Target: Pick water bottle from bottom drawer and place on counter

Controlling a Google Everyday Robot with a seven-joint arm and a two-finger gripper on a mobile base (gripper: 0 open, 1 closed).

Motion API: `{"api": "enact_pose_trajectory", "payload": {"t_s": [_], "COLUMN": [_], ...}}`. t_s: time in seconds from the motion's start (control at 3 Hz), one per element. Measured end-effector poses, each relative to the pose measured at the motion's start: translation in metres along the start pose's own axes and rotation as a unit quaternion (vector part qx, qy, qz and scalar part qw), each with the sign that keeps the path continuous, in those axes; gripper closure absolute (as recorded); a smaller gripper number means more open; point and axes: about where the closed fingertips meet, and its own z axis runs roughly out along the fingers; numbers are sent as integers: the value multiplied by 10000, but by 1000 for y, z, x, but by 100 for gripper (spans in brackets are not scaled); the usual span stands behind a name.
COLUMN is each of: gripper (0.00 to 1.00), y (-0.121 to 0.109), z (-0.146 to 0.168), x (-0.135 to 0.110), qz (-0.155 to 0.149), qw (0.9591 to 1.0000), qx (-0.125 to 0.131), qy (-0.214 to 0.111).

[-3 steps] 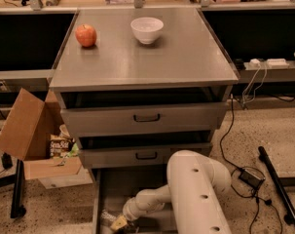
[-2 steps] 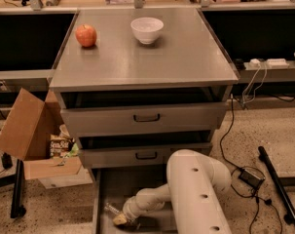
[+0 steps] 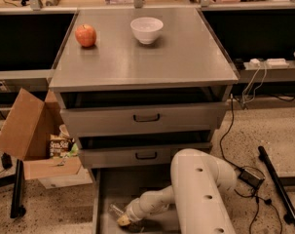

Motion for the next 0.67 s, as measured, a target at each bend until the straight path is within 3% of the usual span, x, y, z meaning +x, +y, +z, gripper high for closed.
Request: {"api": "enact_pose_trajectory", "payload": {"t_s": [0.33, 0.67], "gripper": [100, 100], "y": [6, 20], "z": [-18, -50], "x": [-8, -35], "qz": [-251, -905], "qw": [9995, 9924], "qx": [-77, -397], "qy": [-177, -727]}}
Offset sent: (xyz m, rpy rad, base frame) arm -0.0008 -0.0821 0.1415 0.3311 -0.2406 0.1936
